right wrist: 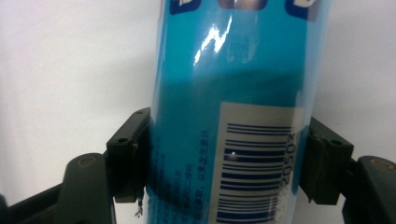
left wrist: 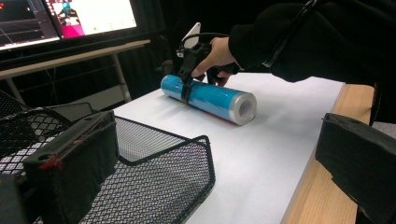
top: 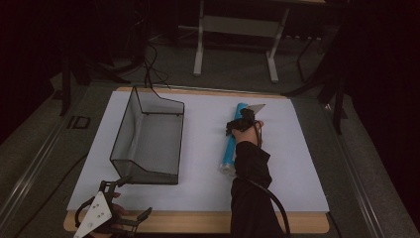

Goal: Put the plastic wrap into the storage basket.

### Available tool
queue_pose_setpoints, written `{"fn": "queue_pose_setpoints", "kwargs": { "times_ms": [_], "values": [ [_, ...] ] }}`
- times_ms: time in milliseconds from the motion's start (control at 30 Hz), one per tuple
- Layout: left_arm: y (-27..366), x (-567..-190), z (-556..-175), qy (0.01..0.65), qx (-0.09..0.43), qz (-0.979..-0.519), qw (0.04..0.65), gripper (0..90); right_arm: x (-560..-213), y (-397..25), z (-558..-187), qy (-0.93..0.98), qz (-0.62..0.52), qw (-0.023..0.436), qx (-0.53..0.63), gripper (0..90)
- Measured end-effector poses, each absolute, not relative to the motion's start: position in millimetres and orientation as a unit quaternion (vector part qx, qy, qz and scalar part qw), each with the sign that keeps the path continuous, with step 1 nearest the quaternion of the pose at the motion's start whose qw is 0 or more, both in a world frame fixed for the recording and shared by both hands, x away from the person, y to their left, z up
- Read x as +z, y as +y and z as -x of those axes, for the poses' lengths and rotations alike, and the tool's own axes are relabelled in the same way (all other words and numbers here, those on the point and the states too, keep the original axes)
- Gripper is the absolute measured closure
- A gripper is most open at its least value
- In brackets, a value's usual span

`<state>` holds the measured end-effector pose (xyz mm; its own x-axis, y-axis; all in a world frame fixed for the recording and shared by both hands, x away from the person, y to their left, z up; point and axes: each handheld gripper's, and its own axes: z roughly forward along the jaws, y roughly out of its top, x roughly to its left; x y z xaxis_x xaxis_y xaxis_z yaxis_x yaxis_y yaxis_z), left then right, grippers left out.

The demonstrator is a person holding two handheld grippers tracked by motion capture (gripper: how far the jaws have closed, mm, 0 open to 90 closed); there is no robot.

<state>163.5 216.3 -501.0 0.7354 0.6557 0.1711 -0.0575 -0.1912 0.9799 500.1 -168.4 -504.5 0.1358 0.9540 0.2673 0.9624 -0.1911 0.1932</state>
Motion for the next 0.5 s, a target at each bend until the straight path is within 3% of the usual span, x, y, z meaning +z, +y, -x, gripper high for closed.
{"fn": "queue_pose_setpoints", "kwargs": {
  "times_ms": [200, 500],
  "values": [
    [216, -501, -164, 0.211, 0.297, -0.712, 0.6, 0.0, -502, -177, -498, -0.629, 0.757, 0.017, -0.177, 31.1],
    [214, -502, -165, 0.209, 0.299, -0.716, 0.596, 0.1, -468, -179, -493, -0.637, 0.736, -0.003, -0.229, 31.7]
  ]
}}
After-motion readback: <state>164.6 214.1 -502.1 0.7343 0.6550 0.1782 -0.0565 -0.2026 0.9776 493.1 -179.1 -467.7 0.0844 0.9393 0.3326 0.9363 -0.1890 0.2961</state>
